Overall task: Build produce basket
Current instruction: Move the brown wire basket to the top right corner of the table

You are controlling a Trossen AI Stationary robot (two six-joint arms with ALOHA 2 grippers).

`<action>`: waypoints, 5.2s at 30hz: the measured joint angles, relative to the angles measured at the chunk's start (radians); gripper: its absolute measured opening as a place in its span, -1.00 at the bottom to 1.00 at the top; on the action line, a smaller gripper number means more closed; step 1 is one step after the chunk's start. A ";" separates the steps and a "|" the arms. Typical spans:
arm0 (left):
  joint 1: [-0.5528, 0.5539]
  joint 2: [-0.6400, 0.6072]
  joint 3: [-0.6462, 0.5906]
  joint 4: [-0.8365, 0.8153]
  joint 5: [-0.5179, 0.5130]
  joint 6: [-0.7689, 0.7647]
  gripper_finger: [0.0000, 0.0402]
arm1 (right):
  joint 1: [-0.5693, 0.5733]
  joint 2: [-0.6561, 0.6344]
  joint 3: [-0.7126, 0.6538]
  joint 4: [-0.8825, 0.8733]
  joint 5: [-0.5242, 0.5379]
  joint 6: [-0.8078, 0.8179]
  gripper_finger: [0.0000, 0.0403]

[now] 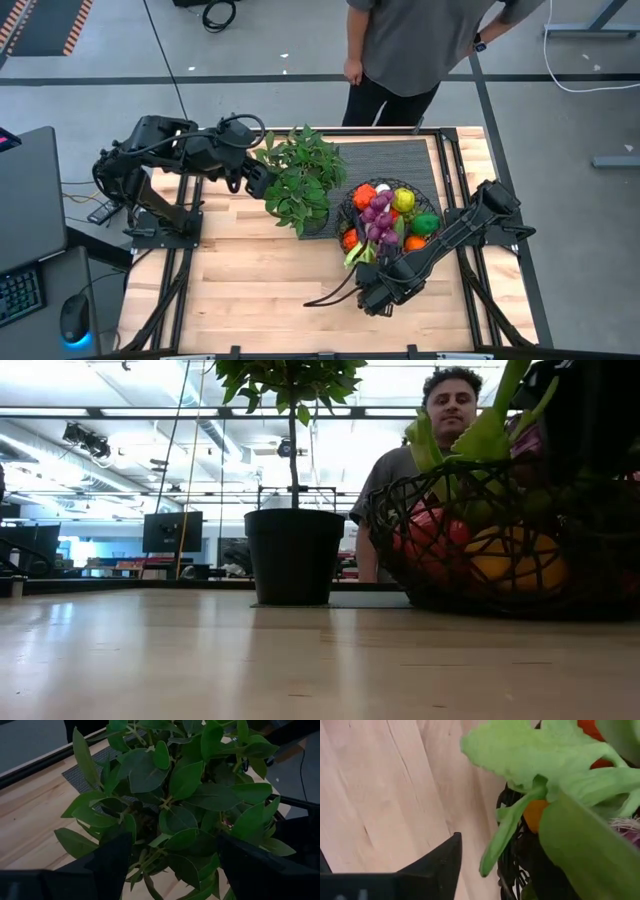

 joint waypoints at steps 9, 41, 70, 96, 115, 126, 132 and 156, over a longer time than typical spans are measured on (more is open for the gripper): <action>0.000 0.000 0.000 0.003 0.000 -0.005 0.45 | 0.038 0.000 0.000 -0.010 -0.067 0.016 -0.49; -0.039 0.000 0.000 0.099 0.000 -0.022 0.45 | 0.486 -0.010 -0.001 0.235 -0.380 0.500 -0.66; -0.039 0.000 0.000 0.099 0.000 -0.020 0.45 | 0.463 -0.009 0.117 0.197 -0.231 0.430 0.34; -0.110 0.028 -0.008 -0.001 -0.008 -0.052 0.45 | 0.427 -0.103 0.213 -0.015 -0.131 0.412 0.28; -0.353 -0.048 -0.008 -0.008 -0.399 -0.102 0.33 | 0.355 -0.194 0.212 -0.014 0.063 0.363 0.19; -0.400 -0.180 -0.104 -0.007 -0.508 -0.155 -0.32 | 0.351 -0.327 0.212 -0.041 0.293 0.374 -0.15; -0.424 -0.255 -0.306 -0.009 -0.513 -0.304 -0.64 | 0.367 -0.322 0.210 -0.040 0.169 0.374 -0.30; -0.605 -0.461 -0.723 0.262 -0.625 -0.467 -0.95 | 0.392 -0.369 0.132 -0.133 0.136 0.430 -0.84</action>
